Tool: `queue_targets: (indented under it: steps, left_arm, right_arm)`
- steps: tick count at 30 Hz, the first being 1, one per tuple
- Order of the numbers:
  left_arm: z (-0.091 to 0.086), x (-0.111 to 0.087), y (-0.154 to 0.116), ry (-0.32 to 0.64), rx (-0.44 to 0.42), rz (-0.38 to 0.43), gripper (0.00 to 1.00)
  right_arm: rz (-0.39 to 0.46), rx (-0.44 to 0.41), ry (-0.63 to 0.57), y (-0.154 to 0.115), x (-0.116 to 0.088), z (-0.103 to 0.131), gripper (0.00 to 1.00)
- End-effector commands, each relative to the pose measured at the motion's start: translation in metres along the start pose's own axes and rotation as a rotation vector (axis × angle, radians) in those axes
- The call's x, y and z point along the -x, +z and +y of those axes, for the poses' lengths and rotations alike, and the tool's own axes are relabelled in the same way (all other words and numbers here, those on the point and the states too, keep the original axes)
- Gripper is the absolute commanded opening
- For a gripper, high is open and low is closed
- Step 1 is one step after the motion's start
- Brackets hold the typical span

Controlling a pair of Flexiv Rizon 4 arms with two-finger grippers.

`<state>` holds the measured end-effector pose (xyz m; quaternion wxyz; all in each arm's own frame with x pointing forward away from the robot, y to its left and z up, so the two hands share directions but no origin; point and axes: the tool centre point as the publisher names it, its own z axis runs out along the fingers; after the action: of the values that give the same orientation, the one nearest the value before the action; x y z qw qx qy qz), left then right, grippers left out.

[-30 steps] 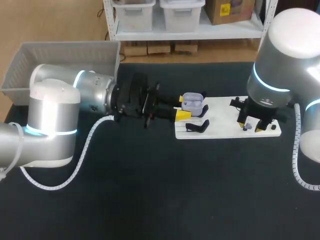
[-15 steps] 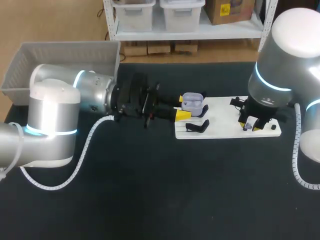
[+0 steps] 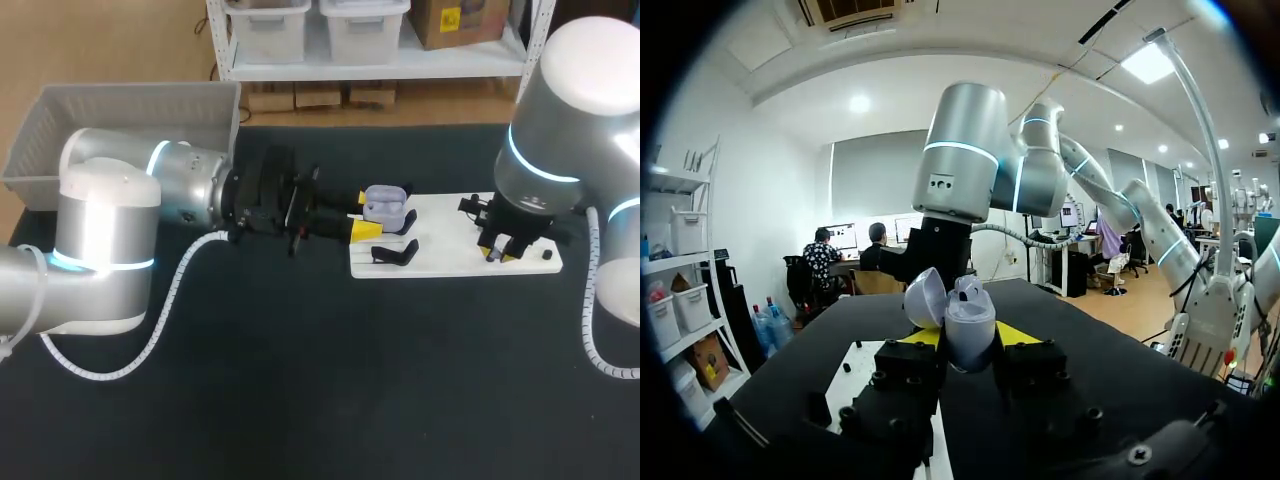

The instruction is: Pick up each earbud case from the left stands, insert the matching earbuds, close the lid, and place the case in the box.

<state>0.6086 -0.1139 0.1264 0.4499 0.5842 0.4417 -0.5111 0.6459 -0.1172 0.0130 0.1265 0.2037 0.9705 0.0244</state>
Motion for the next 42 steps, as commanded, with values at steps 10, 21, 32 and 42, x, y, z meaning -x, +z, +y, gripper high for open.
queue_targets:
  steps: [10, 21, 32, 42]
  left_arm:
    - [-0.001, 0.0, 0.0, 0.003, 0.006, -0.001, 0.0]
    - [-0.001, 0.0, 0.0, 0.003, 0.006, -0.001, 0.0]
    - [-0.001, 0.0, 0.0, 0.003, 0.006, -0.001, 0.0]
    - [-0.001, 0.0, 0.0, 0.003, 0.006, -0.001, 0.0]
  right_arm:
    - [-0.039, 0.026, -0.005, -0.041, -0.004, 0.001, 0.0]
    - [-0.075, 0.046, -0.12, -0.138, -0.02, 0.013, 0.0]
    - [-0.067, 0.018, -0.302, -0.228, -0.049, 0.046, 0.0]
    - [-0.107, -0.041, -0.452, -0.241, -0.072, 0.093, 0.0]
